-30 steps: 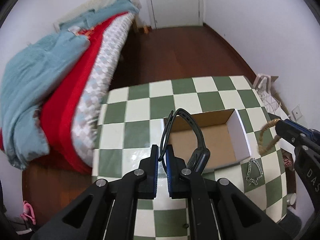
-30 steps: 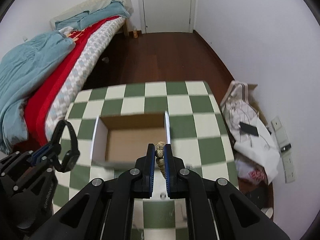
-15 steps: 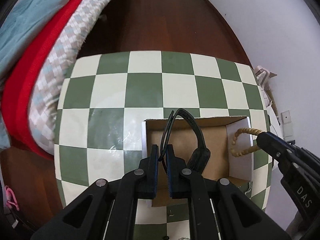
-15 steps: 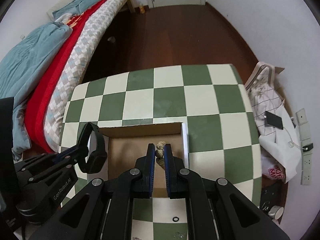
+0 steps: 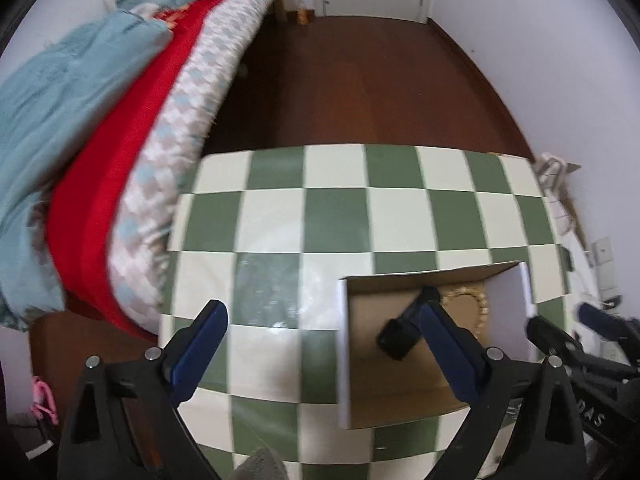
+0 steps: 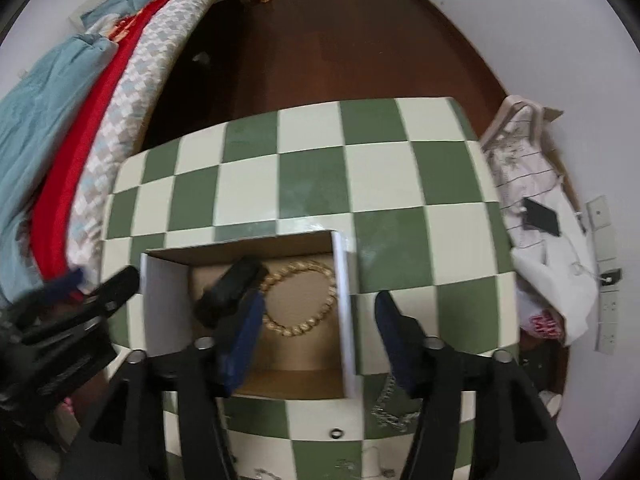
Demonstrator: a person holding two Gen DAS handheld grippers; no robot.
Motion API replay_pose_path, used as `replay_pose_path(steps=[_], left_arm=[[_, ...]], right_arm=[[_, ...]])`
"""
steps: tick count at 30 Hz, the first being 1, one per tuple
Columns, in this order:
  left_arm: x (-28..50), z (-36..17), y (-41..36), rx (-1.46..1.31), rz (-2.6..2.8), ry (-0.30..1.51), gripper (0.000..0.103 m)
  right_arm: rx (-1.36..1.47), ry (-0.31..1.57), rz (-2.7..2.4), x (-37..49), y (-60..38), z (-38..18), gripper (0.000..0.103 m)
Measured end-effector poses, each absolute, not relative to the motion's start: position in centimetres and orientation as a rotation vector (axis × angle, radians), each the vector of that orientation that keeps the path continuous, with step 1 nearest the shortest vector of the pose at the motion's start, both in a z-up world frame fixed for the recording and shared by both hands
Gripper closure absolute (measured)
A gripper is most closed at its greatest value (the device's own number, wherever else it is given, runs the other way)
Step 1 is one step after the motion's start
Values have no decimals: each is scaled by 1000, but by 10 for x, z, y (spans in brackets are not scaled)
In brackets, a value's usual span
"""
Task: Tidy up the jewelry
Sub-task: 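Carry the watch band and bead bracelet into the white box and release both, then withdraw both tools from the box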
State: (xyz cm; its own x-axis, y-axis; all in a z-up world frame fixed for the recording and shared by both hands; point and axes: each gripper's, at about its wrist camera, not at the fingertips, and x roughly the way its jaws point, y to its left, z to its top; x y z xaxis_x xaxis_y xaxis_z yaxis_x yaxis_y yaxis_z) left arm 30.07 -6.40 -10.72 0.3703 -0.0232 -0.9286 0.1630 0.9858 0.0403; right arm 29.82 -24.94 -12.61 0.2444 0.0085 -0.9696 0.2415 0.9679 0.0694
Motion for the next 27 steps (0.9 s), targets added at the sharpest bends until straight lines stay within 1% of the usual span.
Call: replay_pose_path(steps=[1,3,5,7,9,16,23,27], left_arm=[[297,-106,-61,142,-103,1169,1],[290,-105,-57,152,-90,1142,1],[281,-106,-51,154,-75,1121,0],[274,-108,-47,160,-62,1111,0],[267,-110,-45,161,-57,1106,0],[231,-113,-37,182,-24,1086,0],[192,-96,-27,170,-19,1030,0],[169,-77,-26,173,-27,983,0]], right_arm=[[199,1318,-171,296,-249,-126,31],[142,1322,-201,290,-245,-127,12],[104,1327,-212,284,-242,-129,5],[79,1333,-207,277,-236,-134,5],[76,1341,-194,268,-232,-139,0],[72,1311,-195,241,-220,-143,0],[50,1229,-210,210,-213,-120,0],[42,1178,-216,189,-209,-100,0]])
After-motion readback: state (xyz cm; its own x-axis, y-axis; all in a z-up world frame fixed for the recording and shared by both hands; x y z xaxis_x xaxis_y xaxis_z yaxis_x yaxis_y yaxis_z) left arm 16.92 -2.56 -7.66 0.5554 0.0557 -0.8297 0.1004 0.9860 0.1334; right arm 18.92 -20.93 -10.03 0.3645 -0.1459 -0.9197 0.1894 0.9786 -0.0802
